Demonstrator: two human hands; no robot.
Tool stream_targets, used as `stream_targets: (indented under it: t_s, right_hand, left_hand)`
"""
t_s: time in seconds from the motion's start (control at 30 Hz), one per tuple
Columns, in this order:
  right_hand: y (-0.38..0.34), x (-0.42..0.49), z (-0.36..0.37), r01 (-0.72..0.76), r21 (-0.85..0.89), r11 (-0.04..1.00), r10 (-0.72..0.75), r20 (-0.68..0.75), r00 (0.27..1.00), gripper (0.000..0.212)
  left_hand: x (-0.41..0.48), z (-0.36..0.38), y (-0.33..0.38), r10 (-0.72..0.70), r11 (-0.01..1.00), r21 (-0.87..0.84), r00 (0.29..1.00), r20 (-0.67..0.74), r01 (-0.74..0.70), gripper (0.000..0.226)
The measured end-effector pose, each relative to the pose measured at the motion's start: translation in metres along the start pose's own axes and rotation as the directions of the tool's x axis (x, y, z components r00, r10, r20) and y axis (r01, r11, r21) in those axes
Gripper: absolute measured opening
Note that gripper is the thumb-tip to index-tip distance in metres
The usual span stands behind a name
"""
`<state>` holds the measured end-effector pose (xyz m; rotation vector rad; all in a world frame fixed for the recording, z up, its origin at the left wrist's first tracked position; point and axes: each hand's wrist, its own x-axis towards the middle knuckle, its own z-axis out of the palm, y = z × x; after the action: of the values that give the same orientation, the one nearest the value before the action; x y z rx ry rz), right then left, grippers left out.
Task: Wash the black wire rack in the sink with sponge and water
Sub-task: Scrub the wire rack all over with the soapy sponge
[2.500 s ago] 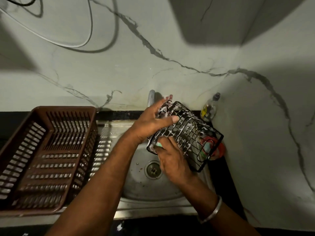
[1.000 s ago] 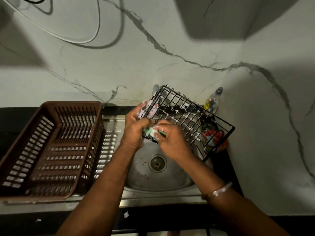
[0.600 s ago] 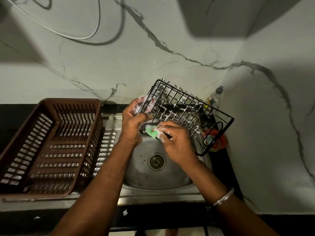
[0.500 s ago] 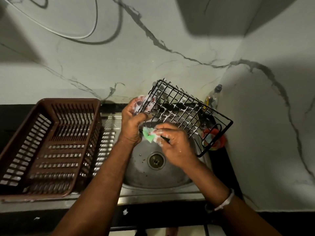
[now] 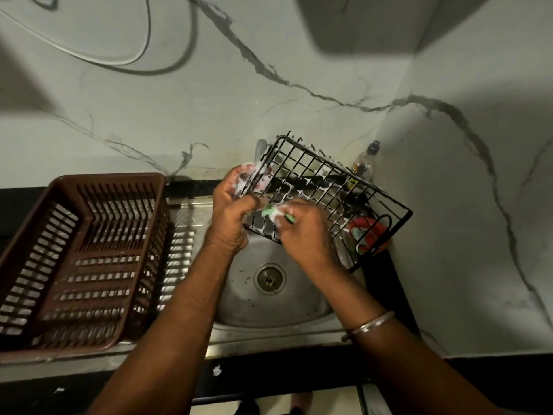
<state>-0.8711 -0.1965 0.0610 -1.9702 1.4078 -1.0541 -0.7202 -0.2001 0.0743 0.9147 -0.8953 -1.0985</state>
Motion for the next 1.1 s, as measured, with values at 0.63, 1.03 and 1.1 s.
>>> stream_targets:
  t_s: [0.63, 1.03, 1.1]
  right_hand:
    - [0.028, -0.02, -0.015, 0.149, 0.058, 0.987, -0.156, 0.152, 0.976, 0.025]
    - [0.022, -0.028, -0.002, 0.445, -0.229, 0.866, -0.489, -0.196, 0.85, 0.018]
    - [0.018, -0.025, 0.005, 0.401, -0.197, 0.895, -0.443, -0.273, 0.854, 0.015]
  left_hand:
    - [0.01, -0.015, 0.011, 0.012, 0.999, 0.036, 0.994, -0.112, -0.008, 0.05]
    - [0.017, 0.003, 0.013, -0.062, 0.995, -0.079, 0.996, -0.056, 0.058, 0.066]
    - [0.02, 0.006, 0.004, -0.028, 0.998, -0.054, 0.996, -0.087, 0.024, 0.079]
